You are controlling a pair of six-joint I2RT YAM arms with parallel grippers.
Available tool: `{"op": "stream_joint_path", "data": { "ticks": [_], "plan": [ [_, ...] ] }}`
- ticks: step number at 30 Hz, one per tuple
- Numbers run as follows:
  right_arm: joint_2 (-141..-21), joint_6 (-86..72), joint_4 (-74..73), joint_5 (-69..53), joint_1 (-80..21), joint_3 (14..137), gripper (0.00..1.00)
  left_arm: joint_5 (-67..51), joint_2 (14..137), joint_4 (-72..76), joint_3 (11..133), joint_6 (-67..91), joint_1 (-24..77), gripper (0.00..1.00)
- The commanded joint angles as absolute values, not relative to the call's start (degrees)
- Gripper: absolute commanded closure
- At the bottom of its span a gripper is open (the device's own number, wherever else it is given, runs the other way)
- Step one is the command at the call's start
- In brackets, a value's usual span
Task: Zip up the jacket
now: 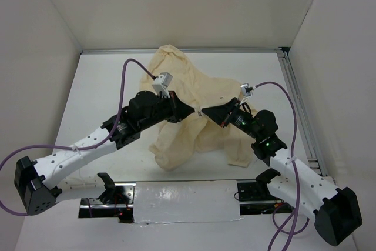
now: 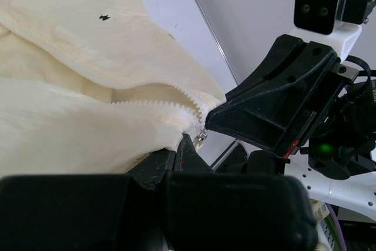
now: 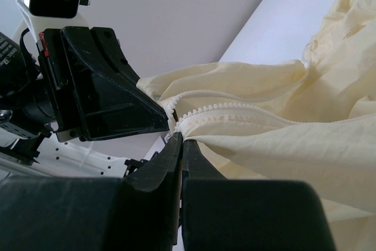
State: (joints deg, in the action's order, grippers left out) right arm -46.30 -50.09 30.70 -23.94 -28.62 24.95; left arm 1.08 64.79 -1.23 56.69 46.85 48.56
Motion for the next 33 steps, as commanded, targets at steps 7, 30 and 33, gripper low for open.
{"op": "stream_joint_path", "data": {
  "ticks": [7, 30, 33],
  "plan": [
    [-47.2, -51.7, 35.1, -24.3, -29.0, 26.9, 1.0, -2.0, 64.2, 4.5, 54.8, 45.2, 48.4, 1.0],
    [-51.7, -41.0, 14.4, -15.0, -36.1, 37.2, 1.0, -2.4, 64.4, 3.3, 56.1, 40.2, 48.4, 1.0],
    [-50.5, -40.9, 14.0, -15.5, -36.1, 37.3, 1.0, -1.8, 64.8, 2.8, 55.9, 36.1, 48.4, 1.0]
  ]
}}
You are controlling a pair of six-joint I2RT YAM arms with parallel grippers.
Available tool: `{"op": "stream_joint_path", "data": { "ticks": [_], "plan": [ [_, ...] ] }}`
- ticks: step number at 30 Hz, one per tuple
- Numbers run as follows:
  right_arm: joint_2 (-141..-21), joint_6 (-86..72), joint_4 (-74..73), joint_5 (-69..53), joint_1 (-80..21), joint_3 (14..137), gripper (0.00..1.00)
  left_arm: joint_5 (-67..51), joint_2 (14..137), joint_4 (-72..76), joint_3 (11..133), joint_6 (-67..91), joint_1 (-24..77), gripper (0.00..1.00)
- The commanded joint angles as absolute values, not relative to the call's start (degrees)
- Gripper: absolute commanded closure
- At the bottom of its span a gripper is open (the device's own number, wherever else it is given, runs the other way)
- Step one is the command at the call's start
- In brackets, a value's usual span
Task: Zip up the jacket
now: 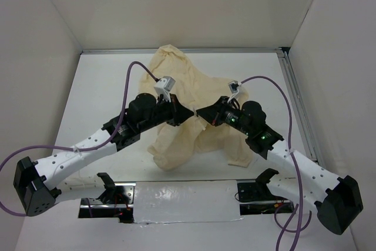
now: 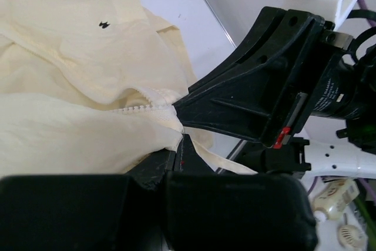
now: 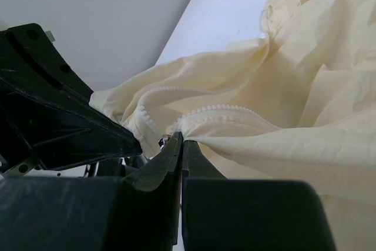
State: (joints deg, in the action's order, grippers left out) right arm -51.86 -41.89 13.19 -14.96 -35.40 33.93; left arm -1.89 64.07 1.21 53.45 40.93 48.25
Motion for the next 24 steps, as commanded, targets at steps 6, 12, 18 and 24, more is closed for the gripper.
{"op": "stream_joint_path", "data": {
  "ticks": [6, 12, 18, 24],
  "plan": [
    [-47.6, -41.2, 17.0, -18.1, -35.9, 35.5, 1.0, -2.1, 67.3, -3.5, 57.8, 35.6, 48.3, 1.0],
    [-44.3, -41.8, 22.7, -18.5, -35.4, 31.9, 1.0, -7.5, 65.0, -3.7, 55.6, 36.9, 46.8, 1.0],
    [-44.0, -42.5, 28.0, -20.5, -35.2, 29.5, 1.0, -16.7, 63.0, -0.5, 52.9, 36.4, 44.1, 1.0],
    [-45.6, -42.2, 24.4, -20.7, -34.5, 31.0, 1.0, -26.4, 59.8, 9.0, 47.7, 36.2, 41.1, 1.0]
  ]
}}
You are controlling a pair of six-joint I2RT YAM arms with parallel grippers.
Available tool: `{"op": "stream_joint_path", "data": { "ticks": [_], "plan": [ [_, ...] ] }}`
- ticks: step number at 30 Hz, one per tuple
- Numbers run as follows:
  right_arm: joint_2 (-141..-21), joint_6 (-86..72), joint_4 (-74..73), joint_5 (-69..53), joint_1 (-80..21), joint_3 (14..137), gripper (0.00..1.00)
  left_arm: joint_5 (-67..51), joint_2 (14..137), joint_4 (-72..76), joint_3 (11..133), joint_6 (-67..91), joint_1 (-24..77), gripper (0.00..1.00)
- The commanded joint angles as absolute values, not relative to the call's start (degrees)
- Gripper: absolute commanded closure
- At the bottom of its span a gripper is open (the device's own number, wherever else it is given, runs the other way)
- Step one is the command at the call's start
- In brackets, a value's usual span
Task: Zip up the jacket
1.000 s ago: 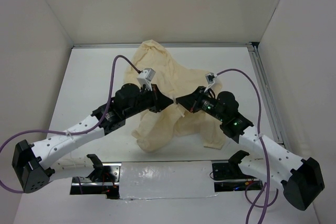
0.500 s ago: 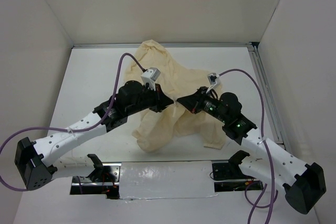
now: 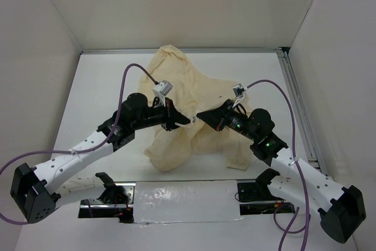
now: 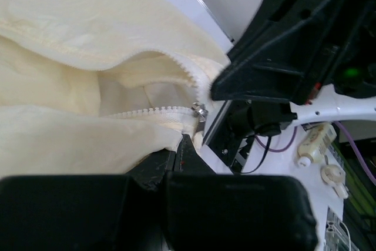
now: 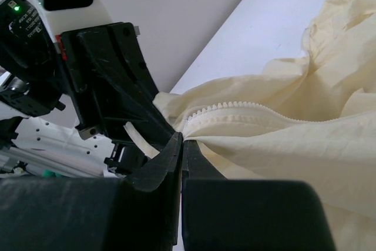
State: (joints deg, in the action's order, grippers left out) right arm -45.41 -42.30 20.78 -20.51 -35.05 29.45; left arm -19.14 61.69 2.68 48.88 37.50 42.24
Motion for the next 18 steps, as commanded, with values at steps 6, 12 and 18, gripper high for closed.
{"op": "stream_joint_path", "data": {
  "ticks": [6, 12, 18],
  "plan": [
    [-49.1, -42.0, 19.8, -22.8, -33.7, 33.4, 1.0, -30.9, 58.4, 12.6, 45.6, 35.9, 39.2, 1.0],
    [-51.9, -41.2, 21.4, -29.9, -34.2, 35.2, 1.0, -32.7, 60.2, 13.2, 46.2, 36.3, 38.9, 1.0],
    [-50.0, -41.9, 23.7, -30.9, -34.4, 33.1, 1.0, -29.8, 60.0, 11.1, 46.8, 35.7, 38.4, 1.0]
  ]
}}
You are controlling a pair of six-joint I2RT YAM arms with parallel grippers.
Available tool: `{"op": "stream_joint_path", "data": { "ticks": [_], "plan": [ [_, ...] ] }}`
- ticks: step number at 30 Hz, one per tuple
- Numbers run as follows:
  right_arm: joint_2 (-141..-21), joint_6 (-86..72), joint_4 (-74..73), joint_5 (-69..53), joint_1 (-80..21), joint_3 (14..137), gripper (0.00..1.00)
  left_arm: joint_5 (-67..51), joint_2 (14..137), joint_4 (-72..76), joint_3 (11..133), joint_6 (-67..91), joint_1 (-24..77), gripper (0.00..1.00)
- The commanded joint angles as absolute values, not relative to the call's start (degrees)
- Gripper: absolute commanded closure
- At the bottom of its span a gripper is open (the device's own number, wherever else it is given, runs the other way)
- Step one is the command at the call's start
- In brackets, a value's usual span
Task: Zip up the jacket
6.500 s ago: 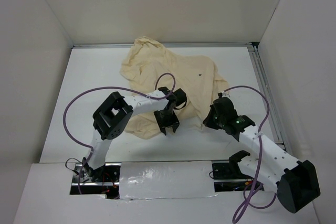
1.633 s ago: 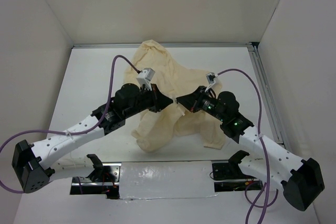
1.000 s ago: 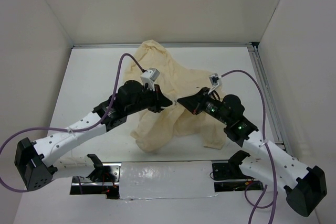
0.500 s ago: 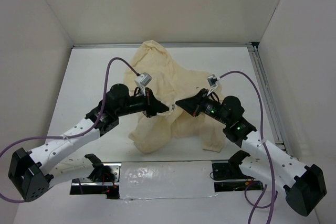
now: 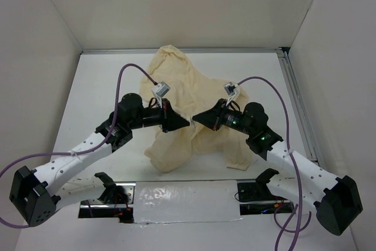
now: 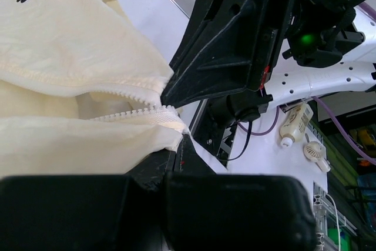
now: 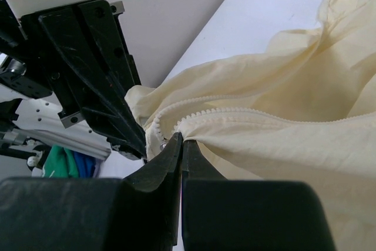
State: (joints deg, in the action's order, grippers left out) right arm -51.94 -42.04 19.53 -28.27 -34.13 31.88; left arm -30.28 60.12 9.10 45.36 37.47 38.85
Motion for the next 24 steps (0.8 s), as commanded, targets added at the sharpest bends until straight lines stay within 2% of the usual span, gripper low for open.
{"op": "stream_joint_path", "data": {
  "ticks": [1, 4, 5, 6, 8, 10, 18, 24],
  "plan": [
    [-49.4, -42.8, 24.0, -29.3, -34.4, 32.8, 1.0, -29.5, 59.9, 10.7, 46.9, 35.2, 38.5, 1.0],
    [-47.6, -43.2, 24.0, -28.3, -34.4, 32.4, 1.0, -28.0, 60.1, 9.3, 48.0, 35.8, 38.4, 1.0],
    [-47.6, -43.4, 23.6, -28.3, -34.4, 32.7, 1.0, -27.7, 60.3, 8.2, 48.5, 35.8, 38.3, 0.96],
    [-47.8, -43.2, 23.2, -28.5, -34.5, 33.0, 1.0, -27.3, 60.6, 6.7, 49.1, 35.8, 38.2, 0.72],
    [-48.5, -43.1, 22.2, -28.5, -34.8, 33.7, 1.0, -28.4, 61.2, 6.3, 50.2, 36.5, 37.9, 0.47],
    [-49.4, -42.8, 21.6, -28.1, -35.2, 33.8, 1.0, -29.0, 61.2, 6.6, 50.3, 37.6, 37.6, 0.38],
    [-49.0, -42.4, 21.2, -26.0, -35.8, 33.6, 1.0, -32.0, 60.0, 9.8, 48.3, 39.9, 36.0, 0.34],
    [-48.6, -42.1, 19.3, -23.2, -36.1, 33.8, 1.0, -33.3, 61.1, 6.6, 49.4, 40.3, 35.2, 0.32]
  ]
}}
